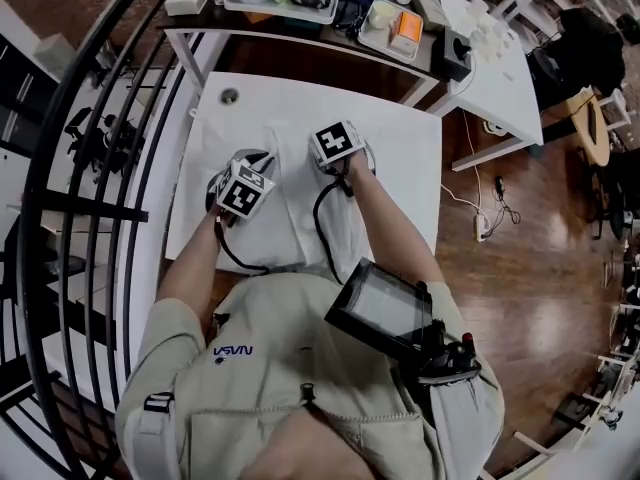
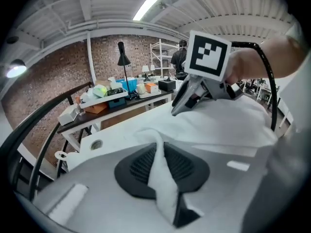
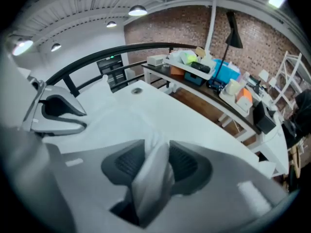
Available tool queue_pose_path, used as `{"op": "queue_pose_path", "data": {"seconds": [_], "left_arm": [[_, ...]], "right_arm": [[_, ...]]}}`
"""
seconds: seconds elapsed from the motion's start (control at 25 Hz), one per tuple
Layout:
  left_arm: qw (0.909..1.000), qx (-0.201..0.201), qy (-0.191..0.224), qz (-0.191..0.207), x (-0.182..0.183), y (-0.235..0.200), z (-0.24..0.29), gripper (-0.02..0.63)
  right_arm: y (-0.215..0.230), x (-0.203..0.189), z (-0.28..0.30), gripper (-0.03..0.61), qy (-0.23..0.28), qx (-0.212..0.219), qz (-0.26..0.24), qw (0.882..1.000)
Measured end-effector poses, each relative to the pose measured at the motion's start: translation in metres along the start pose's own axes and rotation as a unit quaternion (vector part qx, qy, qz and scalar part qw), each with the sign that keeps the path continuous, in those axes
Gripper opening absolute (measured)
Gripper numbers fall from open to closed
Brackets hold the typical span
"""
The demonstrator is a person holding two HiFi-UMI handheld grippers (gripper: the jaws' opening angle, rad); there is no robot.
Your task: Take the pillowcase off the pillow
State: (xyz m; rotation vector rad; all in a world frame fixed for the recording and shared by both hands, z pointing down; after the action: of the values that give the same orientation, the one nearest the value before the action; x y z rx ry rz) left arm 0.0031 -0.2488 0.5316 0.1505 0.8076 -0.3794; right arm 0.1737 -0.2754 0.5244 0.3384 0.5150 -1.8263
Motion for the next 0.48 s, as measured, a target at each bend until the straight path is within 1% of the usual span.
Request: {"op": "queue_pose_path", "data": {"seconds": [0.04,0.12,0.16,0.24,0.32,0.4,0.48], "left_arm": [[0.9999,0.009,0.007,0.008,0.0,0.001,-0.005,0.043],[0.9989,0.03,0.031,0.016,0.0,0.001,-0.015,0.02],[0.9979,0.041,0.048,0.017,0.002,0.001,-0.023,0.017],[0.9946,0.057,0.086,0.012,0.009,0.0,-0.047,0.015],[0.99,0.069,0.123,0.009,0.018,0.001,-0.072,0.014],[0.9849,0.081,0.153,0.008,0.023,0.003,-0.093,0.014],[0.9796,0.1,0.174,0.004,0.02,-0.001,-0.11,0.012]], "right_arm": [[-0.003,-0.002,0.0,0.139,0.003,-0.001,-0.001,1.0],[-0.004,0.003,-0.007,0.027,0.033,-0.008,-0.002,0.999],[-0.003,0.008,-0.014,0.012,0.054,-0.012,-0.002,0.998],[0.005,0.01,-0.03,0.011,0.08,-0.032,0.011,0.996],[0.022,0.001,-0.044,0.011,0.084,-0.064,0.048,0.993],[0.045,-0.008,-0.059,0.009,0.101,-0.096,0.087,0.986],[0.074,-0.031,-0.073,0.009,0.096,-0.143,0.136,0.976]]}}
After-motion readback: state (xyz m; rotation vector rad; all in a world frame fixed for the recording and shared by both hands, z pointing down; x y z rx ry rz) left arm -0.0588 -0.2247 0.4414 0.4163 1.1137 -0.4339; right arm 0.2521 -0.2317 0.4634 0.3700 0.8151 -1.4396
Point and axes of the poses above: the fingertips, and each gripper's own axes: z forward along the fingers, y to its right, x out of its top, the point moved 6 cm from there along -z, backward along the fingers, and after that the axes turned 4 degrees about -x, right-handed, at the moved point
